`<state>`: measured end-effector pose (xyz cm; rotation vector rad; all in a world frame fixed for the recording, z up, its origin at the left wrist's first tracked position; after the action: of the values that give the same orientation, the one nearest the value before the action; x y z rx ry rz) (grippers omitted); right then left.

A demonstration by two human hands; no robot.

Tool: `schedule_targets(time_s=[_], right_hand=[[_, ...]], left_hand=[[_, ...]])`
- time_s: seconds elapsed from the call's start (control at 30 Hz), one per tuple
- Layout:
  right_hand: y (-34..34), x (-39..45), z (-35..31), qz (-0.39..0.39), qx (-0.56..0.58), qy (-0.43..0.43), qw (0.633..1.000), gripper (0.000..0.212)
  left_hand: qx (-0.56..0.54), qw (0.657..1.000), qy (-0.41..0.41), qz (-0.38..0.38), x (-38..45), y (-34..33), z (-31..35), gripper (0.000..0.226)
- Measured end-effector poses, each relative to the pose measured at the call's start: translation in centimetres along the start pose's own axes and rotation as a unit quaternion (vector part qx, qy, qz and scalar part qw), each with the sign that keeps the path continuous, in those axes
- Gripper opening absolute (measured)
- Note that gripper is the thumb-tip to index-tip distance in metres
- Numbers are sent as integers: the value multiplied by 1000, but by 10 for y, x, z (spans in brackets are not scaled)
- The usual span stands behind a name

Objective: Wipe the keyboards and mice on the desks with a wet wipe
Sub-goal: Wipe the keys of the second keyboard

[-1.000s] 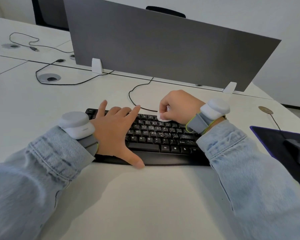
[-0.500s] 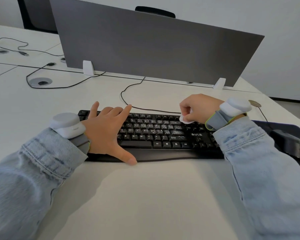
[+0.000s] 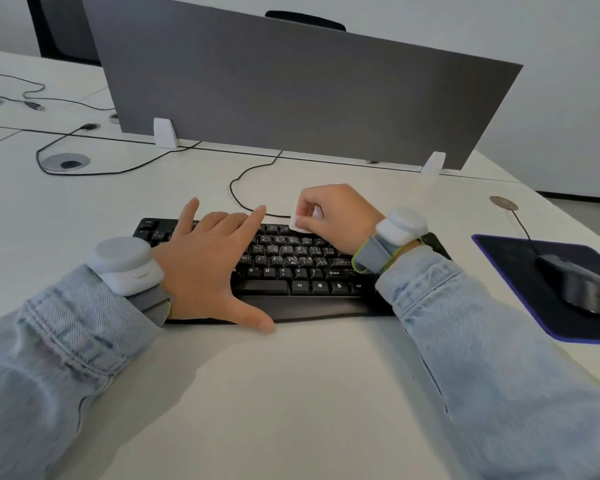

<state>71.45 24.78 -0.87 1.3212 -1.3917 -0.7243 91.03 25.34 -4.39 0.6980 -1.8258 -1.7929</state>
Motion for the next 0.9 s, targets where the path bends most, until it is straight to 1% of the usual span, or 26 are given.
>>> schedule_targets(time_s=[0.2, 0.27, 0.33, 0.37, 0.43, 0.5, 0.67, 0.73, 0.8, 0.87, 0.9], right_hand=[[17, -3, 26, -58, -77, -24, 995, 10], [23, -5, 30, -41, -76, -34, 996, 10], [23, -5, 22, 4, -45, -33, 998, 11], [20, -5, 15, 15, -26, -27, 999, 10], [9, -4, 2, -8, -3, -11, 1000, 7], [4, -4, 0, -37, -7, -3, 999, 7], [22, -14, 29, -96, -39, -50, 993, 11], [29, -19, 41, -107, -69, -73, 989, 8], [35, -24, 50, -100, -101, -98, 985, 5], [41, -26, 54, -59, -102, -104, 988, 7], [44, -27, 53, -29, -85, -100, 991, 8]], left_hand=[[4, 1000, 14, 8, 0, -3, -3, 155], [6, 1000, 15, 13, 0, -3, -3, 155], [7, 1000, 15, 14, 0, -3, -3, 155], [6, 1000, 15, 12, 0, -3, -3, 155], [5, 1000, 17, 14, 0, -4, -3, 155], [3, 1000, 20, 18, 0, -4, -3, 156], [0, 1000, 23, 21, -1, -4, -4, 156], [2, 1000, 25, 18, -1, -5, -5, 156], [5, 1000, 24, 16, -1, -5, -4, 156], [11, 1000, 27, 9, -1, -5, -5, 155], [13, 1000, 28, 5, 0, -5, -4, 155]])
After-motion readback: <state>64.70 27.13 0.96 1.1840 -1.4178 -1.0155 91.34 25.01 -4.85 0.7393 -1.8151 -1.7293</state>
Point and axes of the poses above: each hand's wrist, its own x-axis towards the middle knuckle, its own y-axis out of the back of the hand, z = x × y, the point moved 5 cm from there along x, towards the middle knuckle, and after that the axes turned 2 degrees about x, right-handed, at the moved point
